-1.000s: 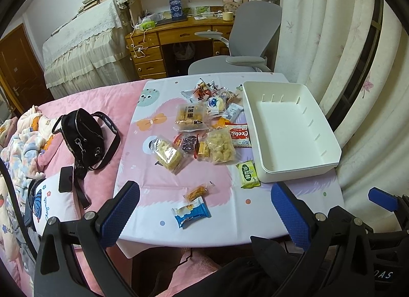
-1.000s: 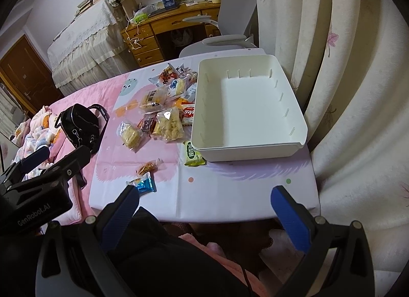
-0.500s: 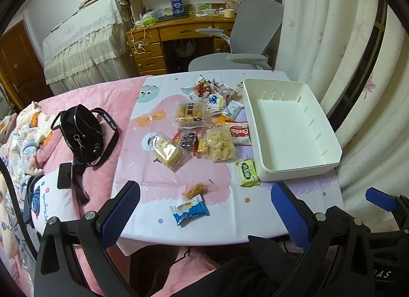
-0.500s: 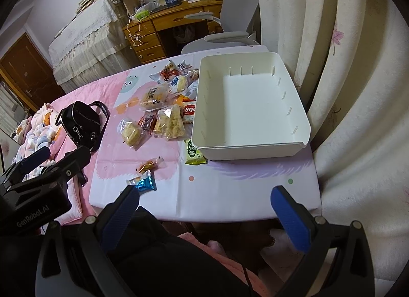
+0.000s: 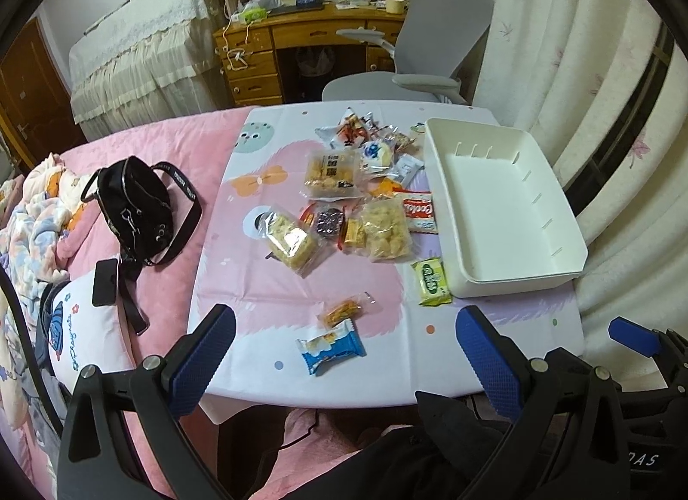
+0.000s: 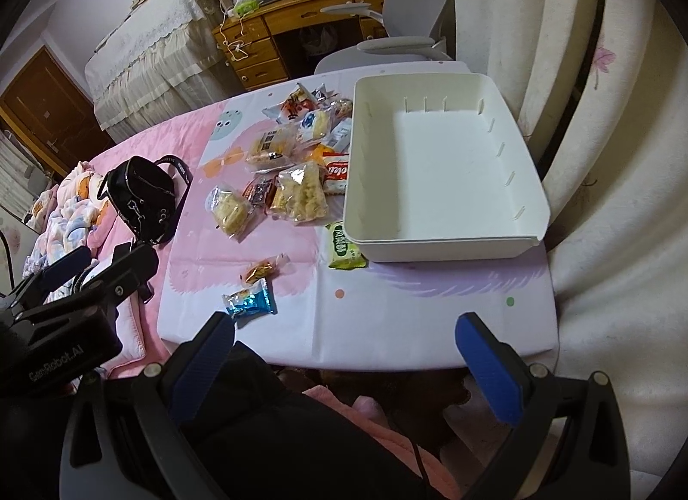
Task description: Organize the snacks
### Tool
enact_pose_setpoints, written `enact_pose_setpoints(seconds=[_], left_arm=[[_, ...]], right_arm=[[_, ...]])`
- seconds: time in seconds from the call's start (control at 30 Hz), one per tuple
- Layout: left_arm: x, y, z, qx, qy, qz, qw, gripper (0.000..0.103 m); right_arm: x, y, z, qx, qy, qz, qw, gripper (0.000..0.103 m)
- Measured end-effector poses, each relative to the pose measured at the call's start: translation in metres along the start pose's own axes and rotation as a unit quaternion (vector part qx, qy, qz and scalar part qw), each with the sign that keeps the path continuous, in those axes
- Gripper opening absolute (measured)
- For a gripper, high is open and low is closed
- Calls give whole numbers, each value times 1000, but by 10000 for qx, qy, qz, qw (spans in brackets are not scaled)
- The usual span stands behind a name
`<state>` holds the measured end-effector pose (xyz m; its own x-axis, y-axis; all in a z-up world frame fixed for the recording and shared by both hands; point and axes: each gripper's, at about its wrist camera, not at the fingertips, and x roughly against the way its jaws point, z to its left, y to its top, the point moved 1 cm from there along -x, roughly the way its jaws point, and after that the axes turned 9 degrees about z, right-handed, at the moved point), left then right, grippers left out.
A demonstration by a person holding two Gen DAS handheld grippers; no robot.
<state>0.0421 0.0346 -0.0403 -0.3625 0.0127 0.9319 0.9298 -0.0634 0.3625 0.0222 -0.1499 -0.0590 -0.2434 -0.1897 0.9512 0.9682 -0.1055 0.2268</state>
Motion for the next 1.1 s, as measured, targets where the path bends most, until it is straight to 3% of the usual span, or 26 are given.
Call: enact_pose_setpoints(seconds=[0.23, 0.63, 0.93, 1.1], left_arm=[[-16, 13, 39, 52, -211, 259, 9994, 102], [-46, 54, 96, -647, -510, 688, 9942, 102], [-94, 83, 119, -1324, -715, 1117, 9823, 101], [-129, 98, 114, -1771, -736, 1269, 9732, 101]], right_arm=[[-17, 10, 30, -19, -30, 281, 9996, 103], [-47, 23, 90, -645, -132, 490, 9966, 102], [-83, 23, 119, -1395, -163, 775, 9871, 98], [-111, 16, 121, -2037, -72, 1057, 9733, 96]])
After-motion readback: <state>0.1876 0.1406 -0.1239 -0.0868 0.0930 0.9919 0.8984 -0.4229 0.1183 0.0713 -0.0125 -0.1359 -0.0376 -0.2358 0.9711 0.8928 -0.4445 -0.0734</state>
